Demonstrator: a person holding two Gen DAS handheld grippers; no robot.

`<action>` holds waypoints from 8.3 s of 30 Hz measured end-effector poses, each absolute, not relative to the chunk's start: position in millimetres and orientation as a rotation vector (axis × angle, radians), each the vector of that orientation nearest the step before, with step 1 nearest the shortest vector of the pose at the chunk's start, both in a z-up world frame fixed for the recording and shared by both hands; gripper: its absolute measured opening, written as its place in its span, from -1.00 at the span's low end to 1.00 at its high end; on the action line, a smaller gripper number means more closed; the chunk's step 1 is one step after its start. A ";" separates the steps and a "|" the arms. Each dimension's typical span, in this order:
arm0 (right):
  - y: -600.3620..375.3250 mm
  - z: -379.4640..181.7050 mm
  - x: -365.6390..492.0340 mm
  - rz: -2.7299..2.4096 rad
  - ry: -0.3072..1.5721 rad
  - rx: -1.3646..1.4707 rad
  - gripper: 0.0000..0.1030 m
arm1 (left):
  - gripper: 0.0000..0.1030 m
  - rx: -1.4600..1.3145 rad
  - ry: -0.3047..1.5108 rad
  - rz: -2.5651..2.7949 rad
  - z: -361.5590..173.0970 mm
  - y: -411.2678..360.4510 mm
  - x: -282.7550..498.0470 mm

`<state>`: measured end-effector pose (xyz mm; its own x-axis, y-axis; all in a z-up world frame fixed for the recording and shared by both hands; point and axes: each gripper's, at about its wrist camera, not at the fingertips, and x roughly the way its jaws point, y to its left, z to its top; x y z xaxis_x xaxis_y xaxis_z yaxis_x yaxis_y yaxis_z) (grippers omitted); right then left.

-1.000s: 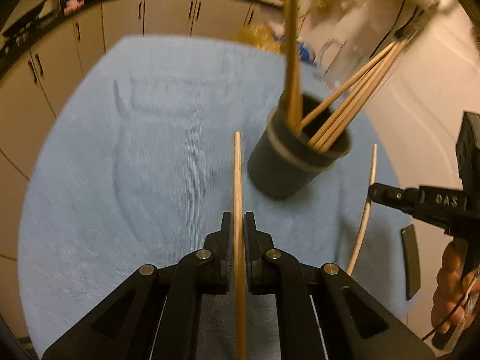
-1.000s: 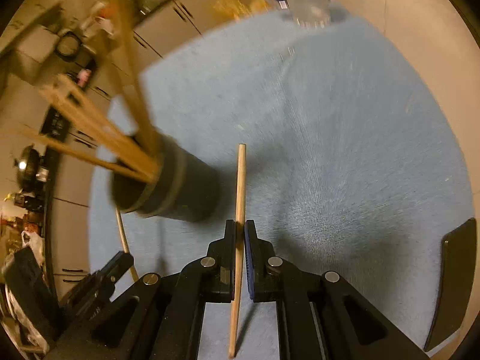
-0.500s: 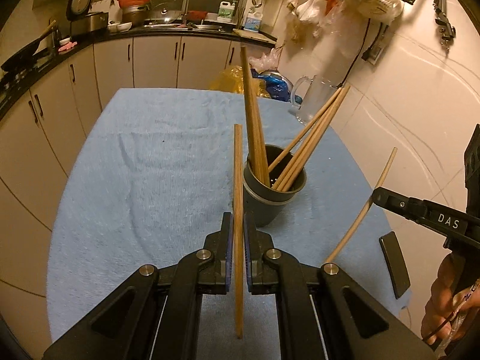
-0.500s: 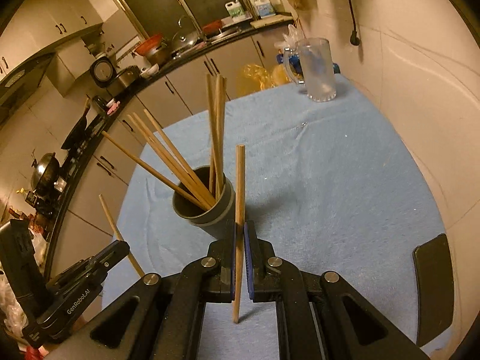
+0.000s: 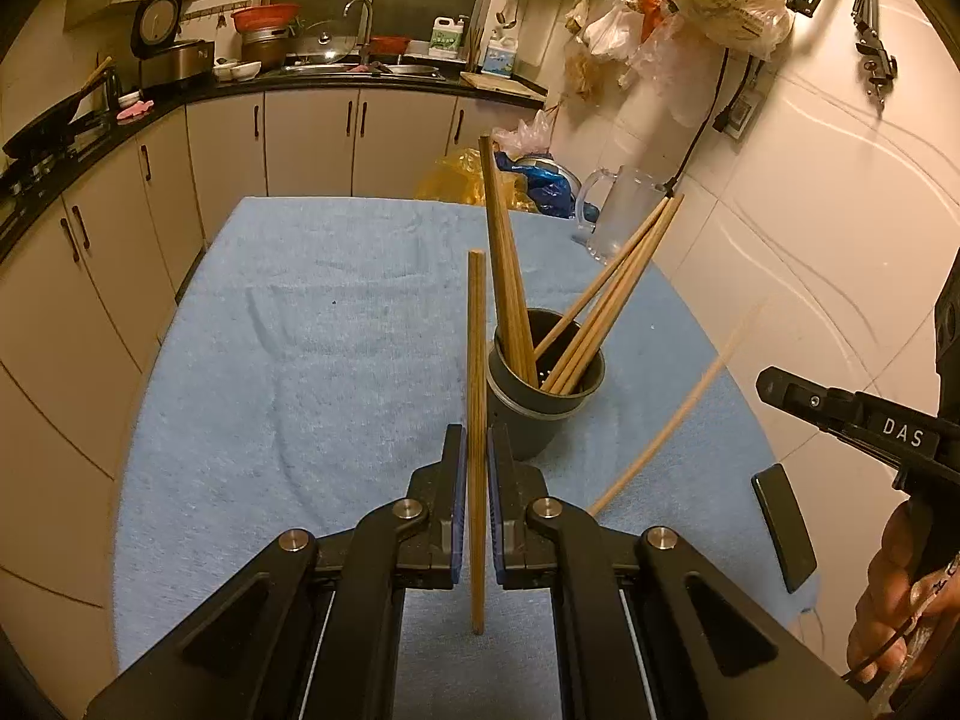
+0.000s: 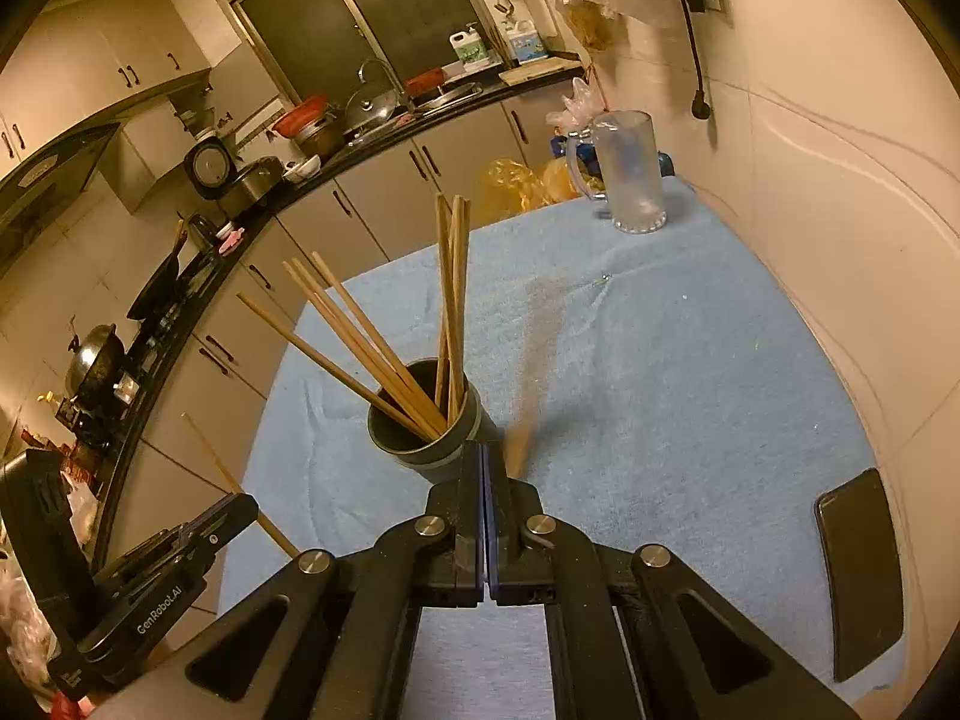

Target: Organize utensils

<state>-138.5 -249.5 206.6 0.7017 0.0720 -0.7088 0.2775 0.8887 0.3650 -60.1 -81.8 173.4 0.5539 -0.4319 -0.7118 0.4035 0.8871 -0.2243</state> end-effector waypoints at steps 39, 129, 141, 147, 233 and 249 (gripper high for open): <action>-368.0 52.6 -13.2 -0.279 1.229 0.714 -0.89 | -0.88 -0.073 0.860 -0.400 175.7 -84.3 -47.3; -360.5 217.4 -115.0 -0.192 0.716 0.541 -0.99 | -0.88 -0.040 0.721 -0.488 235.4 -88.2 -56.6; -466.7 118.6 -61.2 -0.347 0.995 0.940 -0.53 | -0.88 -0.042 0.745 -0.445 227.0 -87.0 -49.9; -505.6 74.8 9.1 -0.461 1.124 0.908 -0.45 | -0.88 -0.058 0.766 -0.400 220.1 -87.3 -33.9; -241.6 241.1 -8.0 -0.051 0.637 0.307 -0.85 | -0.69 -0.070 0.750 -0.506 227.9 -117.6 14.0; -258.5 279.6 -126.9 -0.170 0.606 0.311 0.08 | 0.44 -0.019 0.771 -0.362 230.1 -75.3 -40.9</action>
<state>-126.9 -258.5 279.6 0.8100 -0.0657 -0.5828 0.2465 0.9398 0.2366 -40.8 -75.3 230.1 0.6585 -0.3269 -0.6779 0.3129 0.9381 -0.1485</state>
